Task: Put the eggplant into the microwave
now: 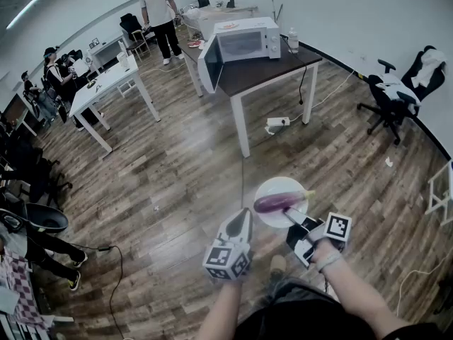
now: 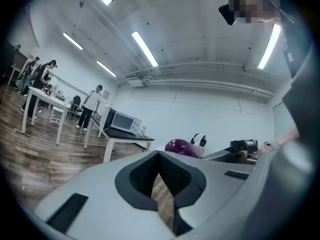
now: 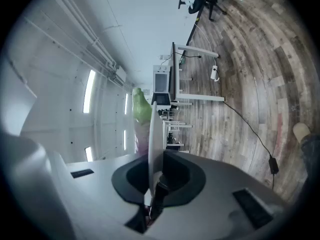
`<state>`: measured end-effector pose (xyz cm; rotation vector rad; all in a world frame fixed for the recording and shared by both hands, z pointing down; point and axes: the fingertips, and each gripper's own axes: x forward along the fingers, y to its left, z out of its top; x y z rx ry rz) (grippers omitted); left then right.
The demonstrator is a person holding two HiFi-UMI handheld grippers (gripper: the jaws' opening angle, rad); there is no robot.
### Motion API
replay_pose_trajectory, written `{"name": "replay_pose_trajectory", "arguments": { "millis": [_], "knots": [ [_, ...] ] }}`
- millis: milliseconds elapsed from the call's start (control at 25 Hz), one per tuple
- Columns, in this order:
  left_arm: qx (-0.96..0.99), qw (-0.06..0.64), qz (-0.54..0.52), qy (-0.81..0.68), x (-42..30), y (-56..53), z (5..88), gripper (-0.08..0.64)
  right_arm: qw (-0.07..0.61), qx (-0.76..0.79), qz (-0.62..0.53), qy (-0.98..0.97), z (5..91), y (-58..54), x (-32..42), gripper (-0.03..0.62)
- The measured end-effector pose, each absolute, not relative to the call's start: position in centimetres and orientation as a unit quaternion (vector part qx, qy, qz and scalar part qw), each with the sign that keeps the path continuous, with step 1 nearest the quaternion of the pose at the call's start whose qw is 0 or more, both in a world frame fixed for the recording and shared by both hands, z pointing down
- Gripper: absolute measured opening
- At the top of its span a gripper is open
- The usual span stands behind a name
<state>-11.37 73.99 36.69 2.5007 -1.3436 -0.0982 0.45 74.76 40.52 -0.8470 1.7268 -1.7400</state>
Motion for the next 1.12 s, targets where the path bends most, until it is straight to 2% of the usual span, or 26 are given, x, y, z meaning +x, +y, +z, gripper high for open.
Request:
{"name": "replay_pose_trajectory", "arguments": {
  "millis": [560,1120],
  "knots": [
    [0.864,0.138,-0.037,-0.483,-9.2,62.9,36.9,0.0,0.263,-0.314,-0.633,0.656,40.5,63.1,2.7,0.017],
    [0.873,0.141,-0.022,-0.466,-5.6,58.4,37.8,0.0,0.284,-0.335,-0.642,0.628,41.3,57.6,4.1,0.018]
  ]
}}
